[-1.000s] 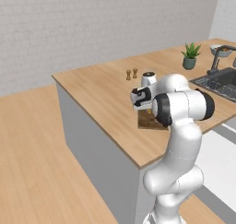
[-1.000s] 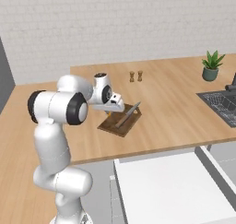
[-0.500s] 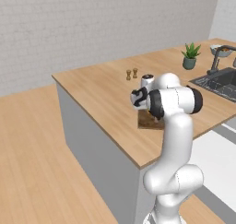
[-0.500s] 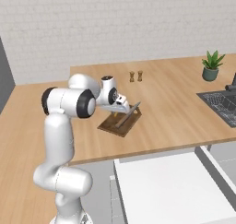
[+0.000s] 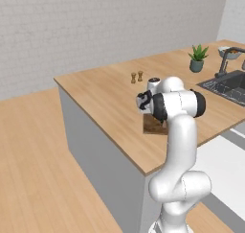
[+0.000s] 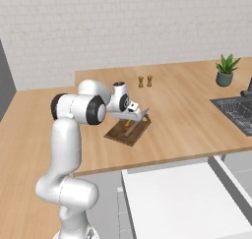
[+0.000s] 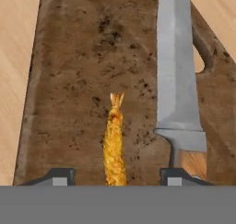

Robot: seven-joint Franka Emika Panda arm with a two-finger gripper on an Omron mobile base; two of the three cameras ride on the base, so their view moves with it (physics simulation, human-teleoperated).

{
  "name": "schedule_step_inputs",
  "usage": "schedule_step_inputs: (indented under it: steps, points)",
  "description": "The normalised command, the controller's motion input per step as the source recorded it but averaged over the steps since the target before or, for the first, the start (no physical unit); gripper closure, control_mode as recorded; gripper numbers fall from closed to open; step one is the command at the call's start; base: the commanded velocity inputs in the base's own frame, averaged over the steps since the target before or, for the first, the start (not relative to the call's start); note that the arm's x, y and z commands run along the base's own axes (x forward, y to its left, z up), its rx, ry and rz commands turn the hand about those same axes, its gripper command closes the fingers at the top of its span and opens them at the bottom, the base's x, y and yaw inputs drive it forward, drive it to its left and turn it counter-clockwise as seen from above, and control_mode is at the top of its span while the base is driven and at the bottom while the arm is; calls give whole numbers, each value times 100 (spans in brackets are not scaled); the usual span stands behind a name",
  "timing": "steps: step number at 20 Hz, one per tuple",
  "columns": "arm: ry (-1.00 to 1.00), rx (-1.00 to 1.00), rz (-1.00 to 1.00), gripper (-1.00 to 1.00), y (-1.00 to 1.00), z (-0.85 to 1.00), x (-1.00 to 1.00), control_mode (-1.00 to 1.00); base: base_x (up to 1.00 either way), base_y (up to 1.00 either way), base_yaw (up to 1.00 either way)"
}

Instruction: Pick up the knife from the drawer and place it on the cutting board. Then place the meat from the plate to the cutting board.

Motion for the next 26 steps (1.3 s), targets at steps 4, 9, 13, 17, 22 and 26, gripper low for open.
schedule_step_inputs:
  steps: [4, 9, 13, 17, 22, 26]
  points:
    - [-1, 0, 0, -100, 0, 21, -3, -100, 0, 0, 0]
    - [-16, 0, 0, -100, 6, 78, -44, -100, 0, 0, 0]
    - [-20, -1, 0, -100, 19, 63, -59, -100, 0, 0, 0]
    - [-30, -5, 0, -100, 26, 37, -82, -100, 0, 0, 0]
    - [-31, -5, 0, -100, 24, 34, -82, -100, 0, 0, 0]
    - [-24, -1, 0, -100, 7, 30, -65, -100, 0, 0, 0]
